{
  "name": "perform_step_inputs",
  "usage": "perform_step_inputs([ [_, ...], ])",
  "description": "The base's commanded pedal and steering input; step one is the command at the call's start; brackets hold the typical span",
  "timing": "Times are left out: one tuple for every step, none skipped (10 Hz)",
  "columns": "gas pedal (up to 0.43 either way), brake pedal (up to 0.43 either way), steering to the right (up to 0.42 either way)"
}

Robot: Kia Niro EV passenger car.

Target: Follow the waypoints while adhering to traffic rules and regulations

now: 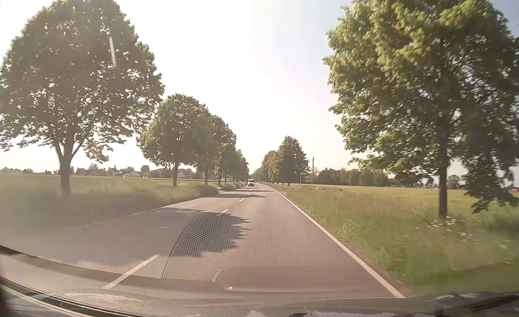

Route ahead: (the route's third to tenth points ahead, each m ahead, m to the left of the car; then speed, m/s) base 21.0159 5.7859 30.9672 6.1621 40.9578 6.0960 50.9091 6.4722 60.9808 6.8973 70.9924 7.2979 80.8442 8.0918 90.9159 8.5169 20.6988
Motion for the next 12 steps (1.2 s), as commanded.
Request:
perform_step_inputs([
  [0.220,0.000,-0.012],
  [0.220,0.000,-0.012],
  [0.220,0.000,-0.012],
  [0.209,0.000,-0.012],
  [0.209,0.000,-0.011],
  [0.197,0.000,-0.005],
  [0.189,0.000,-0.001],
  [0.189,0.000,-0.002],
  [0.177,0.000,-0.001],
  [0.177,0.000,-0.001],
  [0.177,0.000,-0.001],
  [0.177,0.000,-0.001],
])
